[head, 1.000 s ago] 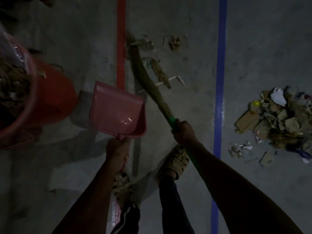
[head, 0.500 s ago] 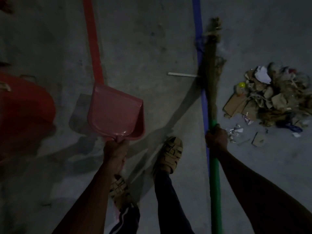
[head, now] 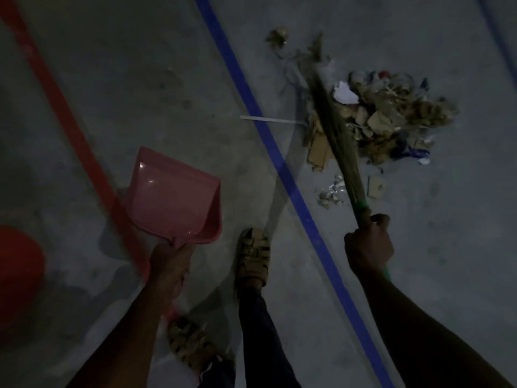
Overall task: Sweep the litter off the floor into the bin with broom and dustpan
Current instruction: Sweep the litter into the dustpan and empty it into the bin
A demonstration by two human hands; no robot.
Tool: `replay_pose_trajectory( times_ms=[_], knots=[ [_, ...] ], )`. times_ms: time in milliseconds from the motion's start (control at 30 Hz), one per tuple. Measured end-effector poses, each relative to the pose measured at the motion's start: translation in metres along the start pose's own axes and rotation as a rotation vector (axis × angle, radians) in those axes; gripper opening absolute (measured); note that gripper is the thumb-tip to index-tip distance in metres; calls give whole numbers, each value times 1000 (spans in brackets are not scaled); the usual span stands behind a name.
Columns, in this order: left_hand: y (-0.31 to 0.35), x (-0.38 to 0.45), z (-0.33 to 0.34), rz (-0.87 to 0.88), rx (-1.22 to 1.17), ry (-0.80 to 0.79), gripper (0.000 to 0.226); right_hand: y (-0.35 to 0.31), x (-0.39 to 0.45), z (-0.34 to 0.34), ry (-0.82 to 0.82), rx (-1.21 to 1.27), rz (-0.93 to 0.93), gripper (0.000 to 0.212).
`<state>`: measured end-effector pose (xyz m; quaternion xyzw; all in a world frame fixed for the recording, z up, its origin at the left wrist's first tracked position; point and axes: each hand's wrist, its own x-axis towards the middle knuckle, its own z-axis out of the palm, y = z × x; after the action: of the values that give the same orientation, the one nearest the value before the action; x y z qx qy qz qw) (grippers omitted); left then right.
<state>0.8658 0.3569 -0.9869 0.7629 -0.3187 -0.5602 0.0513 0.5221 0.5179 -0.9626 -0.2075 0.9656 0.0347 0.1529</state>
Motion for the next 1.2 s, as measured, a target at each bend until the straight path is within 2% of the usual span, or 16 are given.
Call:
replay_pose_trajectory(
  times_ms=[133, 267, 400, 500, 667, 767, 867, 1000, 1200],
  knots=[
    [13, -10, 20, 60, 81, -53, 34, 27, -21, -3, -38, 20, 64, 65],
    [20, -32, 41, 135, 161, -90, 33, 62, -51, -7, -1, 70, 177, 67],
    [24, -56, 54, 166, 185, -109, 38, 86, -72, -7, 23, 191, 168, 67],
    [25, -63, 60, 168, 177, -122, 40, 87, -64, -5, -47, 296, 121, 62],
    [31, -54, 75, 148, 168, -112, 35, 61, -28, 2, -146, 394, 17, 55],
    [40, -41, 83, 126, 159, -112, 35, 34, -3, 10, -165, 394, -70, 57],
    [50, -25, 90, 104, 145, -105, 36, 3, 24, 16, -173, 404, -179, 51],
    [69, -3, 100, 64, 119, -83, 34, -42, 64, 24, -197, 368, -335, 44],
    [100, 34, 120, 51, 81, -54, 36, -98, 118, 34, -302, 249, -546, 51]
  ],
)
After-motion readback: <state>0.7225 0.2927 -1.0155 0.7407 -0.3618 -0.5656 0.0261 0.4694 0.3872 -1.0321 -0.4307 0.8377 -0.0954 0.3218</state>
